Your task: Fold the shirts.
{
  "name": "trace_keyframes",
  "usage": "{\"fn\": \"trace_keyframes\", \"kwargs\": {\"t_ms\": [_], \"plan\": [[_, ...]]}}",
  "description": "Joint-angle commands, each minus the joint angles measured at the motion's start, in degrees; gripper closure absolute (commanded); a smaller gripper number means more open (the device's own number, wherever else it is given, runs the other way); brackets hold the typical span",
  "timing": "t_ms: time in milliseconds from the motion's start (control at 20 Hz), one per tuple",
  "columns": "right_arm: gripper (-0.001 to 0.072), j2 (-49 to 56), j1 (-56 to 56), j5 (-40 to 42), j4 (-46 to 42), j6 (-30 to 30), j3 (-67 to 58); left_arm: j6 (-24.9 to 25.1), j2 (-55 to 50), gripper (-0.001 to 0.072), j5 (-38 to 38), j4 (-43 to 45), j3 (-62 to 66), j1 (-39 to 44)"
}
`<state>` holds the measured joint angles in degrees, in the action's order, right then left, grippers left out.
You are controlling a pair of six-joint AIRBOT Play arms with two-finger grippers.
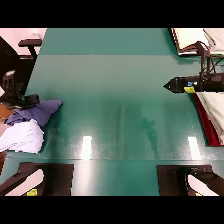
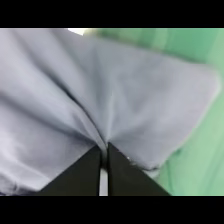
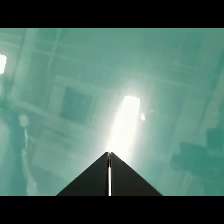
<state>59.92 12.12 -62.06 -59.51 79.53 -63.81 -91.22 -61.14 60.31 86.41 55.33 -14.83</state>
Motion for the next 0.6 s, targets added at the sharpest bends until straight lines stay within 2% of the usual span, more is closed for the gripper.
{"fn": "trace_keyframes", "kwargs": {"t_ms": [0,150,300,550], "plan": [[0.0694,-1.1,-0.9,-0.4,0.0,0.0,-1.7,0.2,6.3,0.0689,1.5,-3.1,8.5,0.2],[0.0694,-1.1,-2.7,-4.0,-0.1,0.0,-10.2,0.2,13.2,0.0689,2.6,-6.5,21.1,5.0],[0.0694,-1.1,-4.7,-3.7,-0.3,0.0,-19.9,0.1,14.3,0.0691,5.3,-7.1,33.0,16.7],[0.0694,-0.7,-9.0,-4.4,-0.4,0.0,-30.3,-3.1,11.4,0.0691,4.1,-4.2,35.4,36.6]]}}
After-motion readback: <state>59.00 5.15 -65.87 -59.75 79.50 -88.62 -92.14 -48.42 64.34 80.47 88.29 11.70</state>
